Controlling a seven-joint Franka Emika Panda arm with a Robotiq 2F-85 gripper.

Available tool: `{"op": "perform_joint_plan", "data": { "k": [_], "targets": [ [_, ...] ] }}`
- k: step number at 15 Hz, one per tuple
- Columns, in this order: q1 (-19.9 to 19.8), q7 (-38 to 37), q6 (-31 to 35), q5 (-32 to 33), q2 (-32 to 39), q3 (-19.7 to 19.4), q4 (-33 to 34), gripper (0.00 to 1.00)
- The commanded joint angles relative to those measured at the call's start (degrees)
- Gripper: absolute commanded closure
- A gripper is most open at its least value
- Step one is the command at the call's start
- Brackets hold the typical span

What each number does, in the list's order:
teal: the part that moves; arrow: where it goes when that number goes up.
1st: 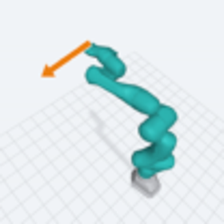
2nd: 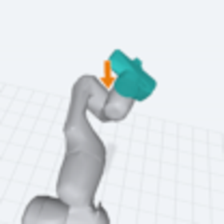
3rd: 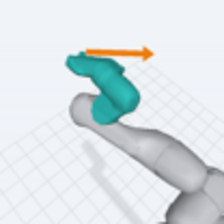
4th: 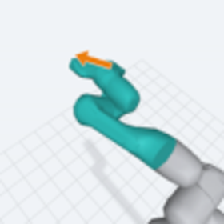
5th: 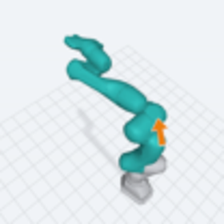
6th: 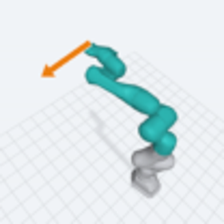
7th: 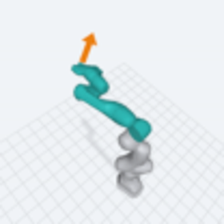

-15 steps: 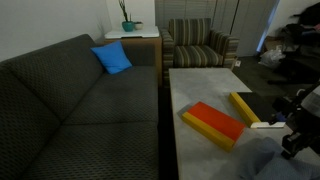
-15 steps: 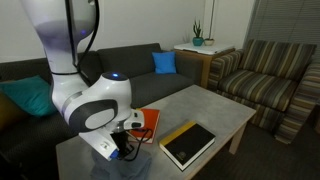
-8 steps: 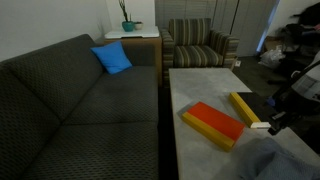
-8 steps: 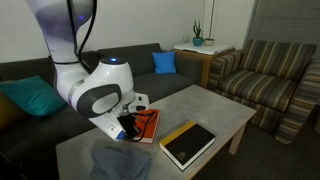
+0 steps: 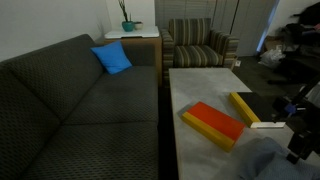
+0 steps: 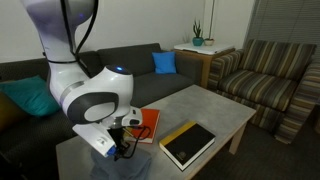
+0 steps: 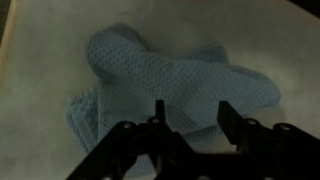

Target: Unfold the towel

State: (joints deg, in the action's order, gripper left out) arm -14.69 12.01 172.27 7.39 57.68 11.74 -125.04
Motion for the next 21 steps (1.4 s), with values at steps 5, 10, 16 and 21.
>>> {"op": "perform_joint_plan", "data": {
  "k": [5,10,16,21],
  "targets": [
    [1.0,2.1,-4.4,-0.4,2.7,-4.2,1.2,0.00],
    [-6.0,7.4,-7.1,-0.7,7.7,2.3,3.8,0.00],
    [-4.6,6.9,-8.9,-1.5,12.2,1.4,7.1,0.48],
    [-1.0,2.9,-4.1,-2.0,10.3,0.5,7.2,0.84]
  ]
}}
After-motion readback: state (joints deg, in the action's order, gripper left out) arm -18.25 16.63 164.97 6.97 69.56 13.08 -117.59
